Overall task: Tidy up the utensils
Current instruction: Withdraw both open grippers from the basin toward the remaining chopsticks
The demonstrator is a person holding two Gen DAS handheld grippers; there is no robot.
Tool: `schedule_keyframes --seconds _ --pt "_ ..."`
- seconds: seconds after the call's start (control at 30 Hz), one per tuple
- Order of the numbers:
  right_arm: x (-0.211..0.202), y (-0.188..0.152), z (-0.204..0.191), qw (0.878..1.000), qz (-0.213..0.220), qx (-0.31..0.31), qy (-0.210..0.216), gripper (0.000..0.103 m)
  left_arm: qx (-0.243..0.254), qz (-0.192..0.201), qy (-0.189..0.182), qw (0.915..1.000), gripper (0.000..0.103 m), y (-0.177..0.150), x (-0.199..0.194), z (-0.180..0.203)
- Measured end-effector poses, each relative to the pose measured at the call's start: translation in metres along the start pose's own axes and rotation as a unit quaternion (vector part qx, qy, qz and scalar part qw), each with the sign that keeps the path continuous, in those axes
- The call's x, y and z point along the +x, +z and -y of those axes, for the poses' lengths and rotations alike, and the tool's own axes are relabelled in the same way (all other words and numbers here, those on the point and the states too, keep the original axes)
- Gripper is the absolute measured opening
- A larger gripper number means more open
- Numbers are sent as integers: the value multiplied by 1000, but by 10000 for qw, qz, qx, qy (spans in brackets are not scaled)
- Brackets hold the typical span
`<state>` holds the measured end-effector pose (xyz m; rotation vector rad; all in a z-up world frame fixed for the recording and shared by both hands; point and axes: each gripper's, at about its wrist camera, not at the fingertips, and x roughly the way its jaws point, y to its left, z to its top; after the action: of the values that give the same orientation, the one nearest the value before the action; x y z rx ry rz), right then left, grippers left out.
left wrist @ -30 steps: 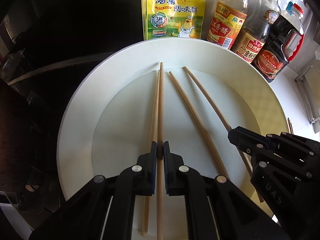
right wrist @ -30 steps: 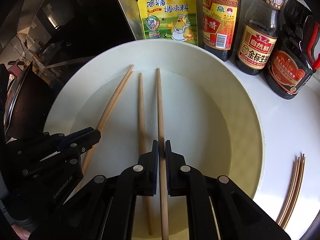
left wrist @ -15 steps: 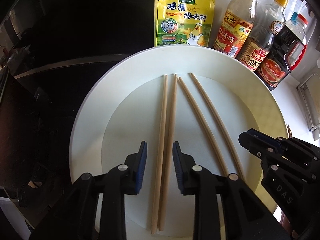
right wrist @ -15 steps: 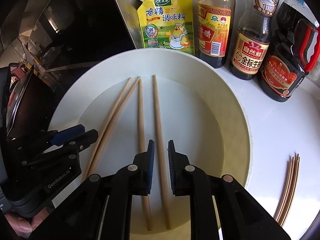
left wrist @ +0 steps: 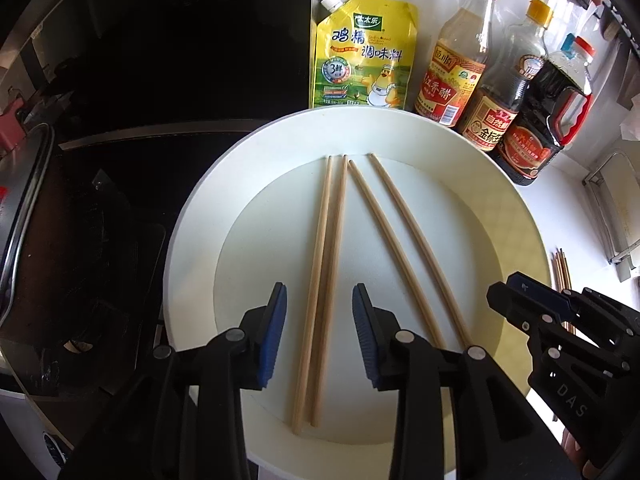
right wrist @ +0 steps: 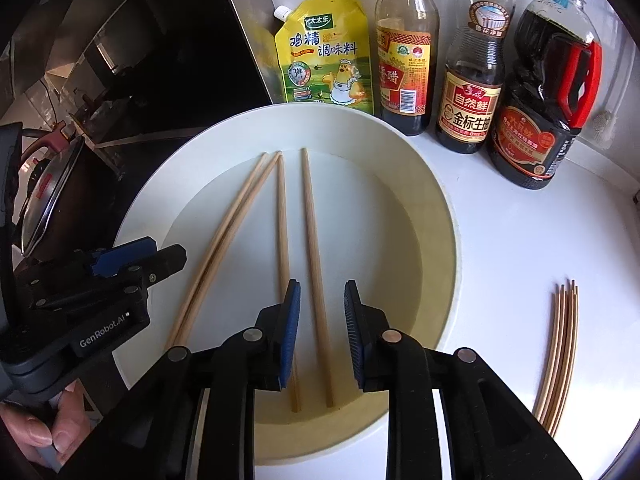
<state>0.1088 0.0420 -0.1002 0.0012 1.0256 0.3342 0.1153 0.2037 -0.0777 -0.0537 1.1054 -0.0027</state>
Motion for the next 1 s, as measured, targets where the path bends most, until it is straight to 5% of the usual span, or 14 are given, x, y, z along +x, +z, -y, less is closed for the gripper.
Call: schedule_keyframes --seconds 0.2,1.0 --pt "-23 -16 6 9998 156 77 -18 30 -14 176 1 9998 53 -8 -18 4" --pt "-89 -80 71 9975 386 528 -285 46 423 280 -263 9984 68 -40 -59 90"
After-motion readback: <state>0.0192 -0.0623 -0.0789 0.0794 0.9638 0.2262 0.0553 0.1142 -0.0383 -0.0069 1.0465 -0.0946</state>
